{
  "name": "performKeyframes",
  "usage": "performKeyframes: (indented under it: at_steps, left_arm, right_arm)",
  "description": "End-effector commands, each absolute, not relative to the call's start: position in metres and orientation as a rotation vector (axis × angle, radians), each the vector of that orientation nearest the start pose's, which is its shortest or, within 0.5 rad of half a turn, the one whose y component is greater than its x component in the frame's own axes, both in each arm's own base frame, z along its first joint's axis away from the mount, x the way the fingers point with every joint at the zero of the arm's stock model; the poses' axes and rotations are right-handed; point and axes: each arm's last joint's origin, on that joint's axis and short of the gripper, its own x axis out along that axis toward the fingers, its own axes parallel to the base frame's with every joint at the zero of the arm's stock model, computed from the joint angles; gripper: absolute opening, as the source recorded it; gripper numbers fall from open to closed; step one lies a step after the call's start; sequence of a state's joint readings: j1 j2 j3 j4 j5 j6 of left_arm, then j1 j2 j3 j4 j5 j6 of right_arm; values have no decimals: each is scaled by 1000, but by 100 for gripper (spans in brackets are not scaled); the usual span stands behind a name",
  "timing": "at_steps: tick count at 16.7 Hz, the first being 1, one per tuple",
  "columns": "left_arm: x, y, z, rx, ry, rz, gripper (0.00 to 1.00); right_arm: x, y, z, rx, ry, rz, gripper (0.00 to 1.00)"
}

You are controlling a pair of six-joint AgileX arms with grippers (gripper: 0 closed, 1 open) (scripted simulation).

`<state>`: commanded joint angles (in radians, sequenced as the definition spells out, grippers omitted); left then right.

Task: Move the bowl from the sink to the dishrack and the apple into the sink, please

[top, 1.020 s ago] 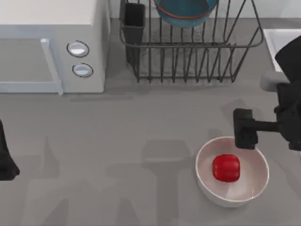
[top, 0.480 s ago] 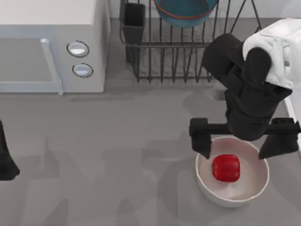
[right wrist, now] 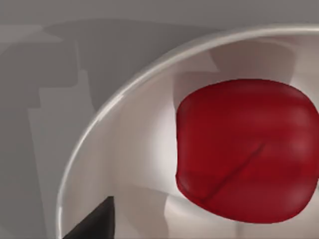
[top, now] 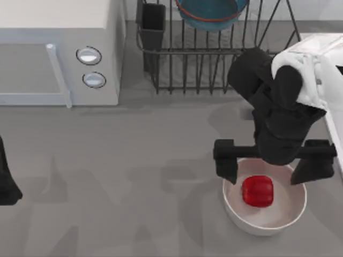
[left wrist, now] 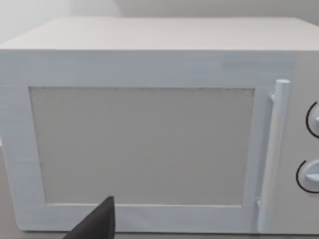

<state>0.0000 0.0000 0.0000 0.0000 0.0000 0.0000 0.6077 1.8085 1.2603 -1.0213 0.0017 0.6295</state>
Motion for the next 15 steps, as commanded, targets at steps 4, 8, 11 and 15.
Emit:
performKeyframes:
  at_steps: [4,8,11,15]
  left_arm:
    - [106,-1,160,0,0,0,100]
    - [106,-1,160,0,0,0,100]
    - [106,-1,160,0,0,0,100]
    - [106,-1,160,0,0,0,100]
  right_arm:
    - [270,192,134,14,1569,-6,100]
    - [266,191,96,10,1569,-6,100]
    - [265,190,92,8,1571,-8,100]
    - [265,190,92,8,1571,-8,85]
